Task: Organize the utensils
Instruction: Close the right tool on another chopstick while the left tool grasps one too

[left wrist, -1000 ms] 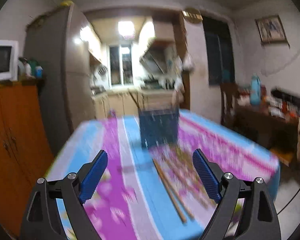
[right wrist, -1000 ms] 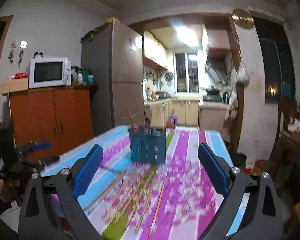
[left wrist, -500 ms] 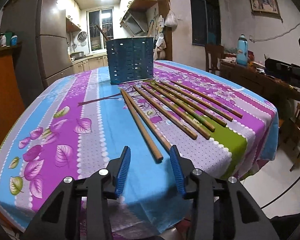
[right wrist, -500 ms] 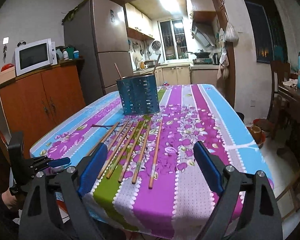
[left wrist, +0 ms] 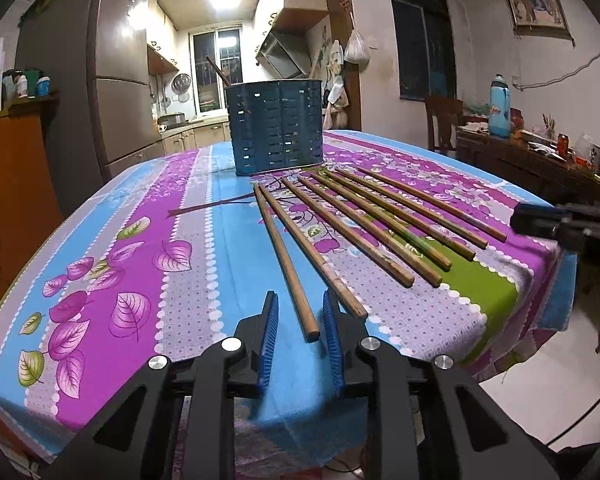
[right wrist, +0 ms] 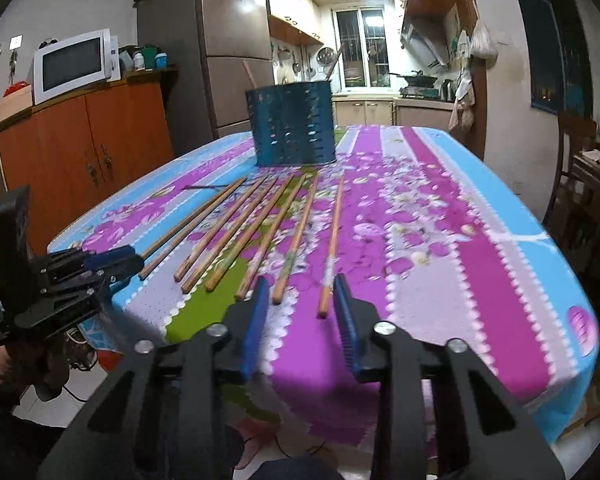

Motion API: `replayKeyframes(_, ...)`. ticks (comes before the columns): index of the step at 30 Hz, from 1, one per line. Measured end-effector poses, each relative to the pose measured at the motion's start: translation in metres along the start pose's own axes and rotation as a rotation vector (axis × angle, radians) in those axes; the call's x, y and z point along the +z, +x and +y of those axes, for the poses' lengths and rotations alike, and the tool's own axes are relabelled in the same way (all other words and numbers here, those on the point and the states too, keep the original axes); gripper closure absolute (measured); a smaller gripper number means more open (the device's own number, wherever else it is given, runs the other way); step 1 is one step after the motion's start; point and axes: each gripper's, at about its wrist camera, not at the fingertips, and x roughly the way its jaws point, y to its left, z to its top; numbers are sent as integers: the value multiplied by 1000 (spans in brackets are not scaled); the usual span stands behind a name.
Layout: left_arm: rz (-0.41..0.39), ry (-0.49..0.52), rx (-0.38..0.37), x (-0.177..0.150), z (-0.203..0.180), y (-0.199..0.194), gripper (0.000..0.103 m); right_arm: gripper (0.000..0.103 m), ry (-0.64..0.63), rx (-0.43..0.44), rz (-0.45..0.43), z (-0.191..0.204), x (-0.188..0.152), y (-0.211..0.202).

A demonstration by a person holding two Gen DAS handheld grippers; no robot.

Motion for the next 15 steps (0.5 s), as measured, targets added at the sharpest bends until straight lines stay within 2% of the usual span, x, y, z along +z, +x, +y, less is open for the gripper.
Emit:
replayKeyframes(8, -3, -3, 7, 1, 1, 1, 78, 84, -41, 71, 4, 38, -4, 14)
replayKeyframes(15, -8, -3, 9, 0, -1, 3, 78, 87, -61, -2, 7, 44, -6, 29)
